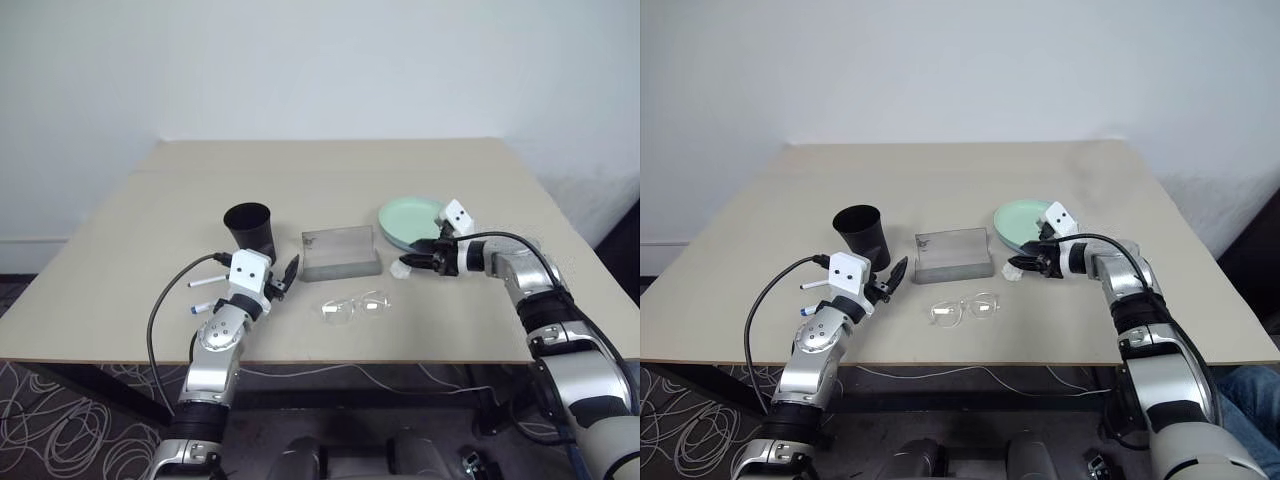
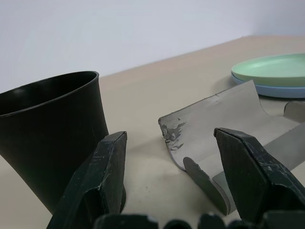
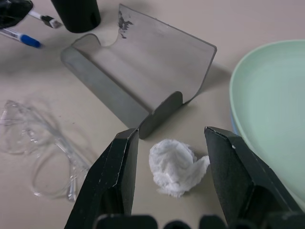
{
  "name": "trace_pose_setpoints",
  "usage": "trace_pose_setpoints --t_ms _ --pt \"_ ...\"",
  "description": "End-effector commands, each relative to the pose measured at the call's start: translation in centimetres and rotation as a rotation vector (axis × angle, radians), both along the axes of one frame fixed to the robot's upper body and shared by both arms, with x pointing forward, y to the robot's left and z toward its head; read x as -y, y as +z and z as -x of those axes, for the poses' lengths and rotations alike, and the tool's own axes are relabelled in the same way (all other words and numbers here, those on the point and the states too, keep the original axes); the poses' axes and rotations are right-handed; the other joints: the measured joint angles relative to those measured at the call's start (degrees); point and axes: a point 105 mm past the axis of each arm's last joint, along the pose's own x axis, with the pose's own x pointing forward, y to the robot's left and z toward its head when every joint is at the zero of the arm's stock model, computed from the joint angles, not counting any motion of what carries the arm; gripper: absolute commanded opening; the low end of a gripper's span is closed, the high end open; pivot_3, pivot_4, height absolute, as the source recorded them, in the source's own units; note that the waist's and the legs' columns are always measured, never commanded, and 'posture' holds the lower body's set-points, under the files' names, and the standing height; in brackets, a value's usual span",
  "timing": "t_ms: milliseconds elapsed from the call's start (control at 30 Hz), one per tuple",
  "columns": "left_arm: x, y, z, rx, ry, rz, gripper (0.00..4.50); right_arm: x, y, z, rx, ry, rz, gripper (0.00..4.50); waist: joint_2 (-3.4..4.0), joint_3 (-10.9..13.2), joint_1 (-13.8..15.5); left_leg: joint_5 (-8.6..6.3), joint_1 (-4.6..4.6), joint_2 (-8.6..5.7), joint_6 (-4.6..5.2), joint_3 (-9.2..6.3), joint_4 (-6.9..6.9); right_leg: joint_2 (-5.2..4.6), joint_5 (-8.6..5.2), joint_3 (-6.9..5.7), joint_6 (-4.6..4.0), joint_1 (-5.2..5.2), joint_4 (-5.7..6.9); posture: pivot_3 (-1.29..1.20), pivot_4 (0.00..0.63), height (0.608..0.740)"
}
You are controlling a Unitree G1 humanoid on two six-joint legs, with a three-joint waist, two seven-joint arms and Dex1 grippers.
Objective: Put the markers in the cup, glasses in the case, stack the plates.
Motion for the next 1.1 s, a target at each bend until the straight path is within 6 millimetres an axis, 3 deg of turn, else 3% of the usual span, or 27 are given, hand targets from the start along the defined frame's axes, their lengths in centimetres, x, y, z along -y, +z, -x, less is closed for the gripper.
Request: trace_pose_setpoints --t_ms 33,500,733,833,1100 --pt "0.0 1.7 -0.4 0.060 -0.002 -0.009 3.09 -0.7 1.0 -0.6 0.072 0.011 0.023 2.38 0.00 0.00 0.02 0.00 0.00 0.00 0.00 0.01 0.00 0.00 0.00 0.00 0.00 0.00 -0.01 0.00 0.000 0.740" --pt "-0.2 1.7 -0.3 0.061 0.003 -0.012 3.09 -0.4 -1.6 -0.7 0.088 0.013 0.159 2.38 -0.01 0.00 0.07 0.00 0.01 0.00 0.00 0.00 0.00 0.00 -0.01 -0.01 -0.02 0.02 -0.01 0.00 0.000 0.740" --pt "-0.1 1.6 -0.3 0.063 0.001 -0.015 3.09 -0.2 -1.0 -1.1 0.109 -0.011 0.138 0.02 -0.01 0.00 0.05 0.00 0.01 0.00 0.00 0.00 0.00 0.00 -0.02 0.00 -0.03 0.02 -0.01 0.00 0.000 0.740" --pt "-0.1 1.7 -0.3 0.064 0.002 -0.015 3.09 -0.3 -0.4 -1.2 0.115 -0.004 0.114 0.02 -0.01 0.00 0.05 0.00 0.02 0.00 0.00 0.00 0.00 0.00 -0.02 0.00 -0.03 0.02 -0.01 0.00 0.000 0.740" --pt "-0.2 1.7 -0.3 0.064 0.005 -0.016 3.09 1.0 4.2 -3.2 0.200 -0.122 -0.018 0.02 0.01 0.01 0.03 0.00 0.01 0.00 0.00 0.00 0.00 0.00 -0.02 0.01 -0.03 0.00 0.00 0.00 0.000 0.740"
